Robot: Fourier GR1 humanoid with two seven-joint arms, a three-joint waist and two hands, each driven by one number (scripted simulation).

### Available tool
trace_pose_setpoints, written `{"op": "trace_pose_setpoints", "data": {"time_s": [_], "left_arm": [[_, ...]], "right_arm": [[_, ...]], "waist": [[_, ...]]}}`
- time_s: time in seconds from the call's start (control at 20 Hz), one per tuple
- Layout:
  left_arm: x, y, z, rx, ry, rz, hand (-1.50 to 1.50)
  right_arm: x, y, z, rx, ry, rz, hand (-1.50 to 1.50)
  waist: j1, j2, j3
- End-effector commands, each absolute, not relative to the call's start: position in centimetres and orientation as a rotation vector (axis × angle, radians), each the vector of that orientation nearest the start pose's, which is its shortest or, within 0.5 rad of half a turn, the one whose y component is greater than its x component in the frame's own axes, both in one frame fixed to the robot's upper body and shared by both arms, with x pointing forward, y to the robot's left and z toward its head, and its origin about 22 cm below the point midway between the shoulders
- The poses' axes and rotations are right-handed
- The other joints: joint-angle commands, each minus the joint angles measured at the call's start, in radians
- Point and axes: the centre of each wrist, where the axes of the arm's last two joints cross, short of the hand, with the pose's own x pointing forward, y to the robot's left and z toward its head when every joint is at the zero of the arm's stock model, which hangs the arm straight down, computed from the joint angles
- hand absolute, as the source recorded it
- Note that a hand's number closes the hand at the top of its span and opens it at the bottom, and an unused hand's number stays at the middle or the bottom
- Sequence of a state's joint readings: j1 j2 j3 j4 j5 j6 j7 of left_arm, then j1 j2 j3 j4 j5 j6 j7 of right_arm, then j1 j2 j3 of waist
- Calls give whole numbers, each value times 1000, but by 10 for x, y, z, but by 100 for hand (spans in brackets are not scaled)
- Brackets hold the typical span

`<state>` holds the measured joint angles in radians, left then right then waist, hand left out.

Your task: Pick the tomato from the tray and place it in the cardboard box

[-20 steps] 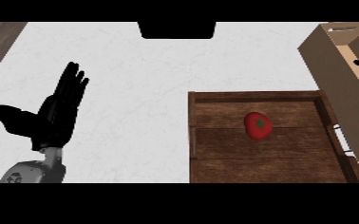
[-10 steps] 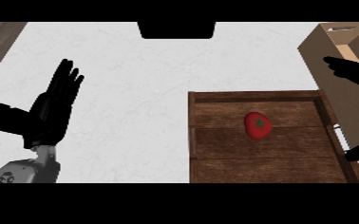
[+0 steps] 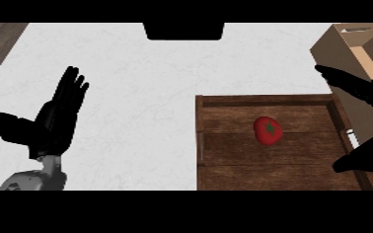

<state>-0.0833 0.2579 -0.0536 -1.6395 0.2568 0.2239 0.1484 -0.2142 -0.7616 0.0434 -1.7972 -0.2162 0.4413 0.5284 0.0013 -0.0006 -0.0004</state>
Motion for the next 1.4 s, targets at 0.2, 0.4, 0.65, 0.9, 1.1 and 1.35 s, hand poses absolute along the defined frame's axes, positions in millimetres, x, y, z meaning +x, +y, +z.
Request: {"op": "trace_pose_setpoints", "data": {"time_s": [0.2, 0.4, 0.65, 0.9, 1.1, 1.35], "left_arm": [[268, 262, 47, 71, -1523, 104, 0], [256, 247, 58, 56, -1542, 112, 0], [263, 255, 59, 53, -1540, 118, 0], [266, 254, 43, 65, -1553, 97, 0], [261, 262, 48, 61, -1537, 114, 0], [256, 275, 53, 74, -1541, 99, 0]], "right_arm": [[278, -293, 148, -251, -1214, 884, -150], [264, -294, 145, -281, -1232, 862, -150], [268, -299, 133, -268, -1212, 878, -150], [275, -279, 129, -252, -1214, 891, -150], [274, -279, 120, -272, -1189, 890, -150], [273, -265, 105, -327, -1182, 904, -150]], "waist": [[1, 1, 0], [0, 0, 0], [-1, 0, 0], [-2, 0, 0], [-1, 0, 0], [0, 0, 0]]}}
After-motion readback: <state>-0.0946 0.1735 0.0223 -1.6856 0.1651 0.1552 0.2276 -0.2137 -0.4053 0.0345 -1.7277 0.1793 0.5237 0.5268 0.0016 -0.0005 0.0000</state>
